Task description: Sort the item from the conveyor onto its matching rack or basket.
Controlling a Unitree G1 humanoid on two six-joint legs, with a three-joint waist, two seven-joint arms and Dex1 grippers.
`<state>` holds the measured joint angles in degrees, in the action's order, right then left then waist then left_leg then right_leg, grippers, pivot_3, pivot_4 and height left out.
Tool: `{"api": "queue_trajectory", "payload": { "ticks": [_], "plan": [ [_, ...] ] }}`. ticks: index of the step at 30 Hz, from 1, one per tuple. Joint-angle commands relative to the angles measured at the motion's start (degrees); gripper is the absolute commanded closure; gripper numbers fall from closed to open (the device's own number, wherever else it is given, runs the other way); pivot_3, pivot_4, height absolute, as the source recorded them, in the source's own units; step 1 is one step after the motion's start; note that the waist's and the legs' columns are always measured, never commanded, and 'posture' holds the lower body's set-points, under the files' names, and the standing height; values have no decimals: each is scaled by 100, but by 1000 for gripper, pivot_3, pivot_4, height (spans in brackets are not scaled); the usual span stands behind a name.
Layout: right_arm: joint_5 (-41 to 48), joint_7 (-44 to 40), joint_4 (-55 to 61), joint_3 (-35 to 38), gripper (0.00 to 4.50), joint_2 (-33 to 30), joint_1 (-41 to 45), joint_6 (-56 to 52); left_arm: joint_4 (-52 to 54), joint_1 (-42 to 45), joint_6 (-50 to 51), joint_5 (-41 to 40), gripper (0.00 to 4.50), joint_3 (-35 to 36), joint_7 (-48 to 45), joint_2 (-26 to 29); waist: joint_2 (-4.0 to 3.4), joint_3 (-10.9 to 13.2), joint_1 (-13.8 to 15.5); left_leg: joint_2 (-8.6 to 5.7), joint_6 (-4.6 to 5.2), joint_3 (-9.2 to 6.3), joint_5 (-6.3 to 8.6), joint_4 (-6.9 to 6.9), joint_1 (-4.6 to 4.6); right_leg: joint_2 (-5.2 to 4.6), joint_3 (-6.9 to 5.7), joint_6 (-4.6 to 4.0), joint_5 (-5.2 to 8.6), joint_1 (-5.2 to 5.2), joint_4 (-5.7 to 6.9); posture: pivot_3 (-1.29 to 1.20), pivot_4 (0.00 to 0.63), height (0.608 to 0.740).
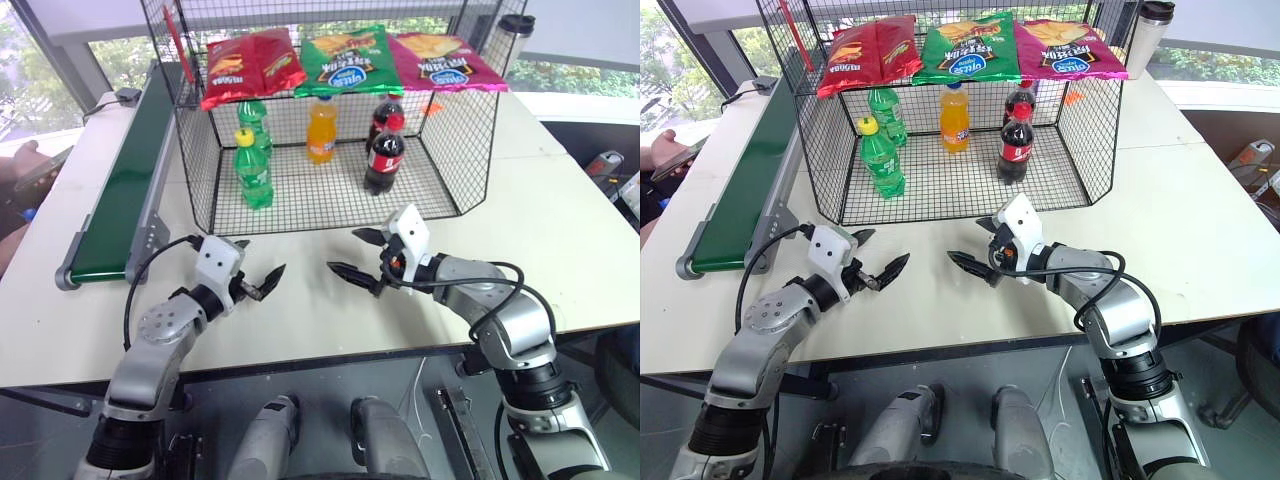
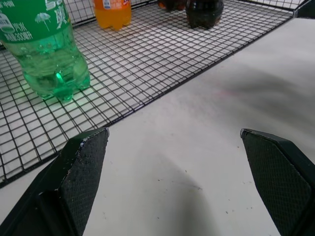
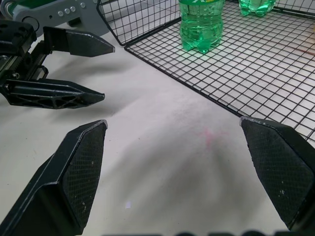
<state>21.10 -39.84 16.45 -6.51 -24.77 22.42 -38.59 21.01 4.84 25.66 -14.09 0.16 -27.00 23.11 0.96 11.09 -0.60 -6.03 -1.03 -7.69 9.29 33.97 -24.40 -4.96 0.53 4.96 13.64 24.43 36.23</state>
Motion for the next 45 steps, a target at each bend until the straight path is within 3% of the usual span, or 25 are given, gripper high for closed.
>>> {"api": "queue_trajectory", "payload": {
  "ticks": [1,6,14,28,45],
  "plan": [
    [210,-161,254,27,25,-36,232,-29,564,-24,400,-461,0,613,159,27,0,0,-10,0,0,0,0,0,0,0,0,0,0,0,0,0,150,739],
    [498,-454,370,44,25,-53,483,-130,772,-7,1121,-1348,0,1689,262,168,0,0,-17,3,0,-2,0,-1,1,4,-3,1,0,1,0,0,150,739],
    [789,-996,327,-128,25,-126,899,-198,936,-191,1661,-2135,0,3361,428,886,1,1,-8,1,-7,-2,5,0,-1,1,-7,0,0,0,-5,0,150,739],
    [348,-775,-301,-387,25,252,1294,407,1039,-1161,1552,-2453,0,3889,416,937,2,0,-9,2,-9,0,7,-5,-1,-3,0,-4,1,1,-10,0,150,739],
    [-92,-986,-395,-638,25,207,1116,982,-15,-835,703,-1797,0,4049,904,1045,1,1,-9,2,-9,0,8,-10,-2,-3,1,-4,0,5,-12,0,150,739]
  ]
}}
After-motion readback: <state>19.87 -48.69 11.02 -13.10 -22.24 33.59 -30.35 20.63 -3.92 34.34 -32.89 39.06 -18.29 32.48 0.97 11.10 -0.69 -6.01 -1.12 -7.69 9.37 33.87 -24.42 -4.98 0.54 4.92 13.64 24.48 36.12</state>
